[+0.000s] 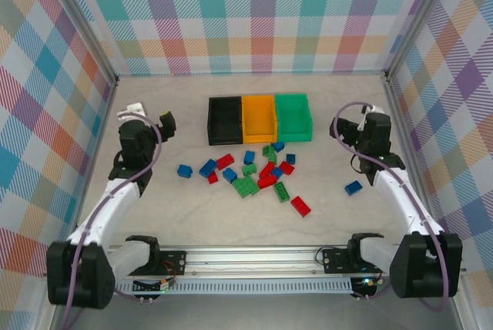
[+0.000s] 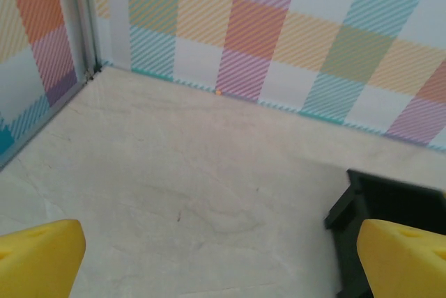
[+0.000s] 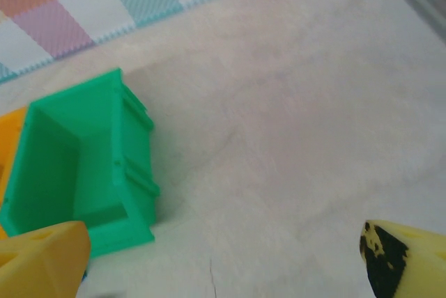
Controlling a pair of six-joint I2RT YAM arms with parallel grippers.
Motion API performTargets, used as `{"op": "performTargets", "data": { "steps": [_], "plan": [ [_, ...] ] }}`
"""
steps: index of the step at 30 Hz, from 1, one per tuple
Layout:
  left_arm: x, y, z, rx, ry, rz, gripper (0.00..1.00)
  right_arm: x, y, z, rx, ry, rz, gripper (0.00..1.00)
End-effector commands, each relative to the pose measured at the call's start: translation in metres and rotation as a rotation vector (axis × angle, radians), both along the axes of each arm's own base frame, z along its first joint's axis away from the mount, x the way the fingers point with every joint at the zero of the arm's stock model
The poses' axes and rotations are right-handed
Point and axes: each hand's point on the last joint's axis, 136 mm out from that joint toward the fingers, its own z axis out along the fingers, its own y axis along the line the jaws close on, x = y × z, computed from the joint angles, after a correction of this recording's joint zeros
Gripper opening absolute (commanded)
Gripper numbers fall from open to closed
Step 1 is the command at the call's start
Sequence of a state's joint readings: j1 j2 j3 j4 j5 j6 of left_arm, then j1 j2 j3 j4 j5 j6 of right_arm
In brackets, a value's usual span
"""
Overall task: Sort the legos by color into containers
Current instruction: Pick up the lego from the middle-right of the table.
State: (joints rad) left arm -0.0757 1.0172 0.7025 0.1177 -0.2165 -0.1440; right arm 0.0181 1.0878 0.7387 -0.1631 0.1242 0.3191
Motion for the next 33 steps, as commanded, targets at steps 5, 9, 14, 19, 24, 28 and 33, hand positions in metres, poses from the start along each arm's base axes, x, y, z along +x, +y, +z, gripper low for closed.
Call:
{"op": "performTargets", "data": {
  "steps": [5, 9, 14, 19, 24, 28, 33],
  "plan": [
    [-0.063, -0.012, 0.002, -0.098, 0.313, -0.057, 1.00, -0.092, -0.008, -0.067, 0.171, 0.426, -0.229, 0.99],
    [-0.085, -0.023, -0.019, -0.091, 0.458, -0.136, 1.00, -0.127, -0.012, -0.094, 0.207, 0.587, -0.351, 0.99],
    [-0.103, -0.022, -0.054, -0.117, 0.543, -0.115, 1.00, -0.137, -0.018, -0.108, 0.205, 0.669, -0.425, 0.99],
    [-0.119, -0.022, -0.066, -0.153, 0.585, -0.095, 1.00, -0.131, -0.022, -0.117, 0.205, 0.702, -0.447, 1.00],
    [-0.134, -0.025, -0.072, -0.188, 0.587, -0.100, 1.00, -0.114, -0.024, -0.127, 0.214, 0.697, -0.438, 0.87],
    [-0.139, -0.022, -0.071, -0.195, 0.548, -0.079, 1.00, -0.106, -0.027, -0.138, 0.202, 0.715, -0.435, 0.81],
    [-0.138, -0.020, -0.072, -0.188, 0.547, -0.069, 1.00, -0.101, -0.032, -0.148, 0.178, 0.731, -0.445, 0.67]
  ]
}}
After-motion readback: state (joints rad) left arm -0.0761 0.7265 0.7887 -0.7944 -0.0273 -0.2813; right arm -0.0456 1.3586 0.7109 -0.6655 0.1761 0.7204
